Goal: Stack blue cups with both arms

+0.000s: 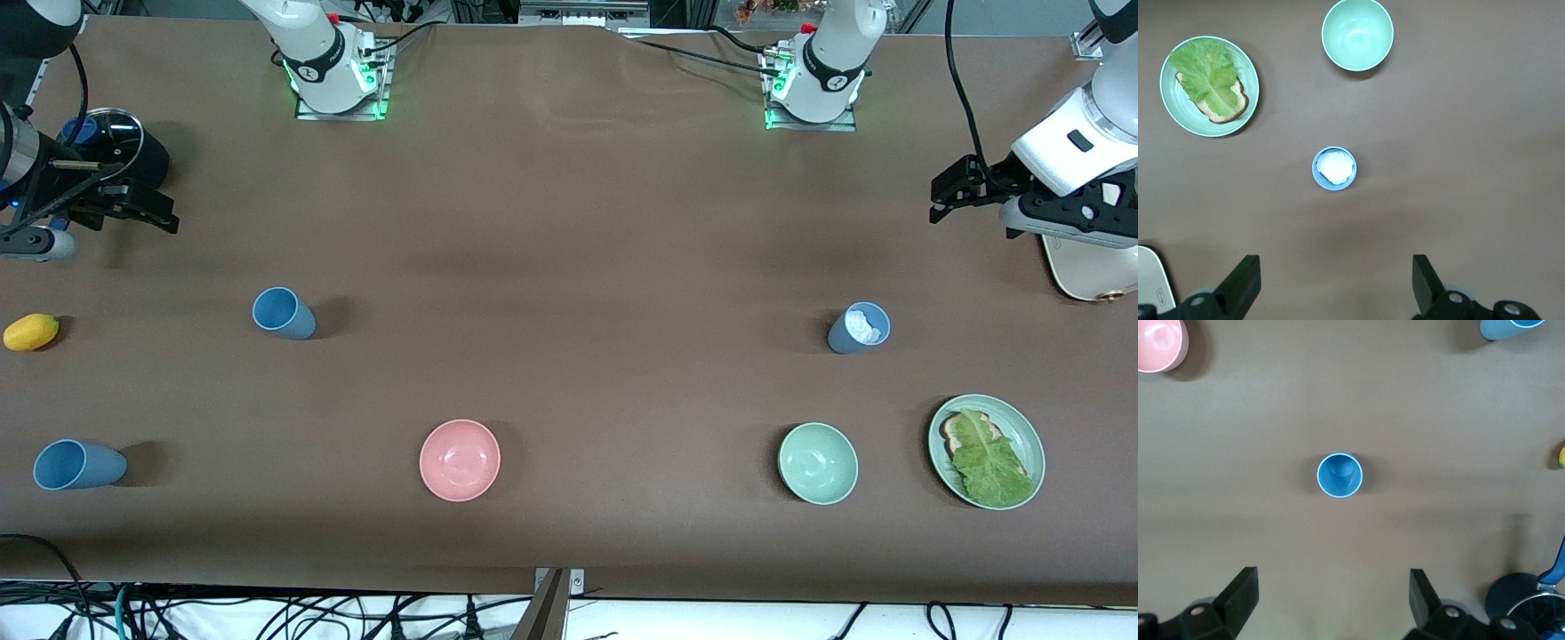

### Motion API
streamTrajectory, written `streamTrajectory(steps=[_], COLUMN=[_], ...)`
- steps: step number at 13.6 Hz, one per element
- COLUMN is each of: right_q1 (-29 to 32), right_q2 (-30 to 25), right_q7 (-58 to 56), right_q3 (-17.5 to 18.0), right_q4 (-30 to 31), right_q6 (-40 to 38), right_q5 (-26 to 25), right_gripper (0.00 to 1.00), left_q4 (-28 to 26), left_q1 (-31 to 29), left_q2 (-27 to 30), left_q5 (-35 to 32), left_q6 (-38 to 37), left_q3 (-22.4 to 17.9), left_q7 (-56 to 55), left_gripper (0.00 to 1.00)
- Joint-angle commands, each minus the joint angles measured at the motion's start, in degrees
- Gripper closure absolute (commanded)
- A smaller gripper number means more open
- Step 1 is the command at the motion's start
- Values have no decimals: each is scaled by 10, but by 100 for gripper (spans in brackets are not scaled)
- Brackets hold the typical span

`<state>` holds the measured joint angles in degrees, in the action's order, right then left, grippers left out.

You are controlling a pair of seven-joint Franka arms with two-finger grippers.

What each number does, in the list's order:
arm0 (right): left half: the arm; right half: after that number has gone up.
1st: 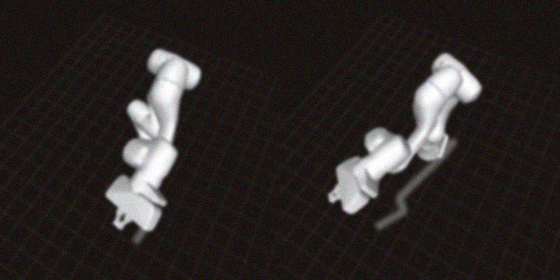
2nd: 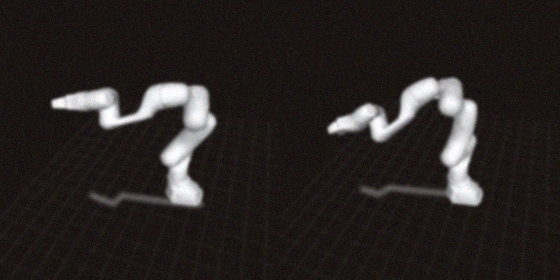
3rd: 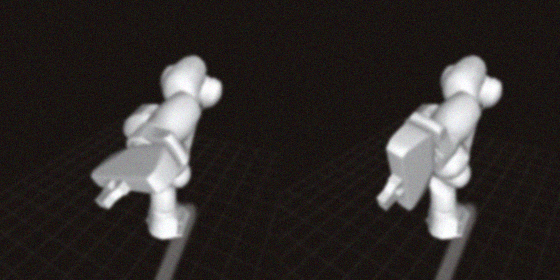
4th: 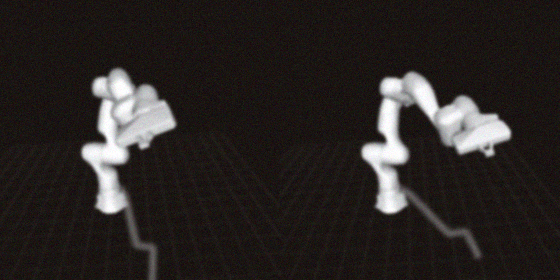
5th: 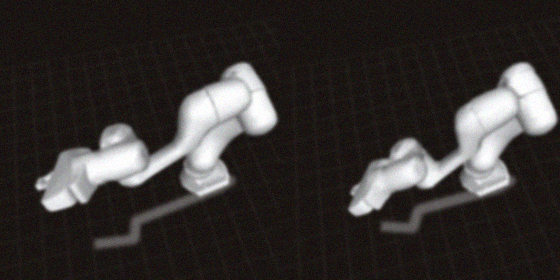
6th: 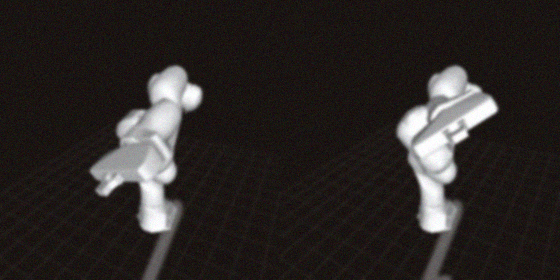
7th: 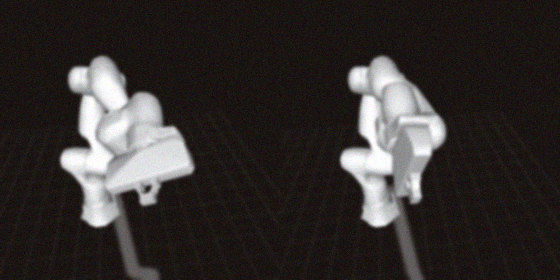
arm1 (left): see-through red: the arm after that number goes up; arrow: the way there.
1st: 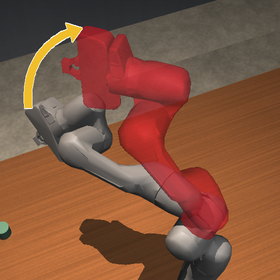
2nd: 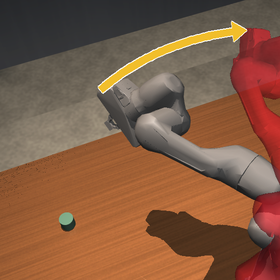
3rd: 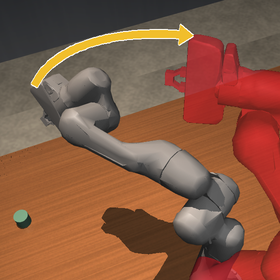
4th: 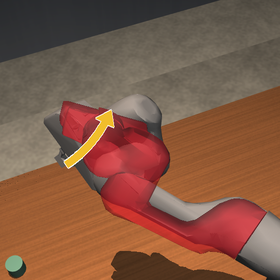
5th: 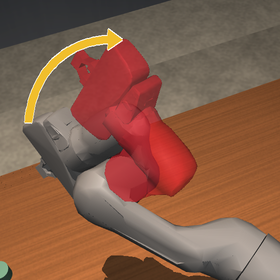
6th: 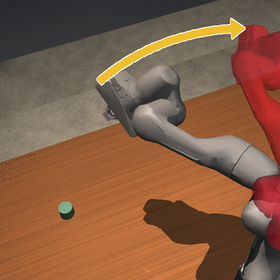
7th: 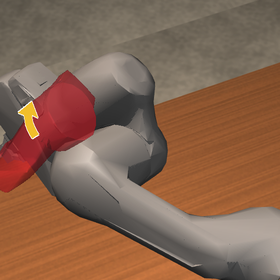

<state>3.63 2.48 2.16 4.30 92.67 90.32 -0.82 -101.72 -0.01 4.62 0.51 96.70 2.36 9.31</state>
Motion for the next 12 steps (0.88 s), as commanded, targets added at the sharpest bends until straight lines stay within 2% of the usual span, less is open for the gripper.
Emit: streamTrajectory(steps=[1, 5, 9, 12], right_q1=[2, 2, 2, 5], right_q2=[-3, -3, -3, -2], right_q7=[-5, -5, -4, -9], right_q3=[-1, -1, -1, -3], right_q4=[2, 2, 2, 5], right_q6=[-4, -4, -4, -6], right_q5=[7, 7, 7, 6], right_gripper=[0, 0, 0, 0], left_q4=[7, 9, 13, 9], left_q1=[2, 0, -16, -40], left_q2=[-7, -22, -116, -188], left_q5=[-13, -13, -14, -15], left_q6=[-5, -5, 2, 84], left_q3=[-4, -6, -6, -6], left_q7=[6, 7, 14, 14], left_gripper=[0, 0, 0, 0])
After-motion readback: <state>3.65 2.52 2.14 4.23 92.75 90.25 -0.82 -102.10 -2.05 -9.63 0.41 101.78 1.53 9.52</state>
